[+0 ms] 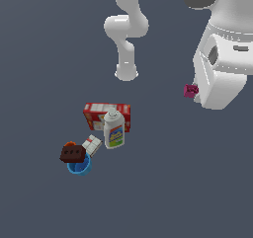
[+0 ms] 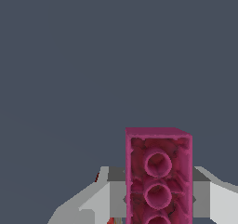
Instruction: Pick up a designated object from a clutter of objects.
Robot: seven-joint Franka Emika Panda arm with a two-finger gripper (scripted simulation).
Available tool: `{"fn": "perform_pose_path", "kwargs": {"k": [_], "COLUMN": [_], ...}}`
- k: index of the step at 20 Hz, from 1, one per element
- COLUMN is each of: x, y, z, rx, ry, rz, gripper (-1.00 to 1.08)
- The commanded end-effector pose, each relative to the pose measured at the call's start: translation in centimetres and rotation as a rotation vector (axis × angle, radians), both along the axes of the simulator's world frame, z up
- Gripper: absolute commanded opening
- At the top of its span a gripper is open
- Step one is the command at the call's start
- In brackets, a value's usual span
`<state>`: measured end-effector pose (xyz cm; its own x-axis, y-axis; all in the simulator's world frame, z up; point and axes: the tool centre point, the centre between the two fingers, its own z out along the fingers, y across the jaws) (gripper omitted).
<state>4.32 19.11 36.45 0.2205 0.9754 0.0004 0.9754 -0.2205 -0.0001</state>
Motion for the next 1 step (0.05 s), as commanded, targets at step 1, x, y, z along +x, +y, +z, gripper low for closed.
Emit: {"fn": "perform_pose_path", "kwargs": {"k": [1], "x": [0.08], "y": [0.05], "z": [0.16], "rx": [0.000], "ry": [0.000], "rz": [0.000], "gripper": [-1.00]}}
